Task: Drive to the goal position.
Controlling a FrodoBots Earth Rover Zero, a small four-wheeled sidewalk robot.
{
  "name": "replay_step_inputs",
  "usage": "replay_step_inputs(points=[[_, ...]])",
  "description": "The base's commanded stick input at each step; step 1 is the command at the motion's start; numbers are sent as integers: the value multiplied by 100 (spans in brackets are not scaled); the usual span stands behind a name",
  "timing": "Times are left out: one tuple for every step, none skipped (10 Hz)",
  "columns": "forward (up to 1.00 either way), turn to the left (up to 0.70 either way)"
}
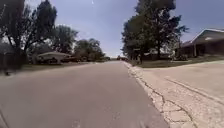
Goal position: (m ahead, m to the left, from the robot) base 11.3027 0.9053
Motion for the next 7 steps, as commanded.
replay_step_inputs(points=[[70, 0], [70, 0], [70, 0], [70, 0], [70, 0], [70, 0], [70, 0]])
